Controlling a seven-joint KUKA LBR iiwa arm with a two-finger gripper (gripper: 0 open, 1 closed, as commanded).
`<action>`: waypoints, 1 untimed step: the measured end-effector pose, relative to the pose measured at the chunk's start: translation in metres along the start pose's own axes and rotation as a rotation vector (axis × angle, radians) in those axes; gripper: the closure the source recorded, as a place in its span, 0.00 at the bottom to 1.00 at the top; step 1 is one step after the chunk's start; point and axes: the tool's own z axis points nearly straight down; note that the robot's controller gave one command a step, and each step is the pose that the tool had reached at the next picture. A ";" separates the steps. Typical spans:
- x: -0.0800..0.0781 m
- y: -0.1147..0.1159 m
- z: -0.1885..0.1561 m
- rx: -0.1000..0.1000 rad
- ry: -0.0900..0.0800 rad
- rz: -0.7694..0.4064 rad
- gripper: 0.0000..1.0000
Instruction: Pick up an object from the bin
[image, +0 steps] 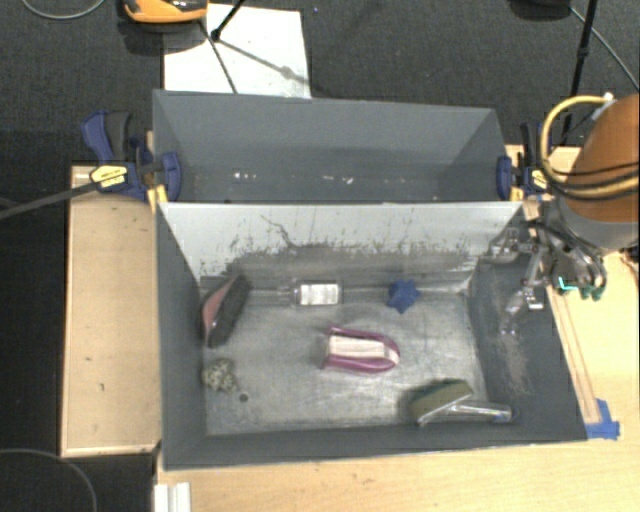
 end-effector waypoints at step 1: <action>0.000 0.075 0.058 -0.003 -0.002 -0.155 0.00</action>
Offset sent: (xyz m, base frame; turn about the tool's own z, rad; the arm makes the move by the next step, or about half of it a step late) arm 0.0000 0.0709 -0.0561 -0.1482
